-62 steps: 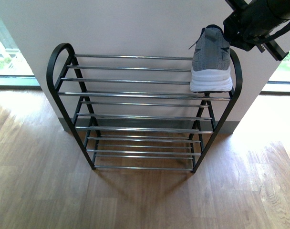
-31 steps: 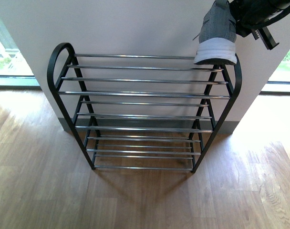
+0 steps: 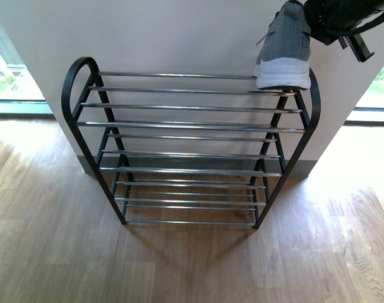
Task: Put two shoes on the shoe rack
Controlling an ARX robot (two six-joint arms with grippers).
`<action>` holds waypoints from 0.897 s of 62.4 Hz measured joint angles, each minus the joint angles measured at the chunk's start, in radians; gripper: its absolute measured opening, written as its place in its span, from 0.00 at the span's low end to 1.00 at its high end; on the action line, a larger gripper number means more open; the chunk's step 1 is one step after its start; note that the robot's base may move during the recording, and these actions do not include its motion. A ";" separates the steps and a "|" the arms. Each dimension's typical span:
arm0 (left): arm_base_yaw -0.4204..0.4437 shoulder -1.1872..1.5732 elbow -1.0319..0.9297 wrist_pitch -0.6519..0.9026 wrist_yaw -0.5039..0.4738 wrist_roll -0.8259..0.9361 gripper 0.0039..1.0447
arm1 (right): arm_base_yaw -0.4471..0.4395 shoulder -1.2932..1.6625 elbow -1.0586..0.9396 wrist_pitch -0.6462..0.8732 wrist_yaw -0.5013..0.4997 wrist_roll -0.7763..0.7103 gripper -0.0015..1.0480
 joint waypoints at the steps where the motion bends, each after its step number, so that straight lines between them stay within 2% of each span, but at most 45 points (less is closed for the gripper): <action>1: 0.000 0.000 0.000 0.000 0.000 0.000 0.01 | 0.000 0.000 0.000 0.000 0.000 -0.008 0.01; 17: 0.000 0.000 0.000 0.000 0.001 0.000 0.01 | -0.008 0.019 -0.043 0.050 0.019 -0.051 0.01; 27: 0.000 0.000 0.000 0.000 0.001 0.000 0.01 | -0.024 0.051 -0.080 0.111 -0.040 -0.116 0.01; 56: 0.000 0.000 0.000 0.000 0.000 0.000 0.01 | -0.057 0.072 -0.110 0.117 -0.067 -0.310 0.01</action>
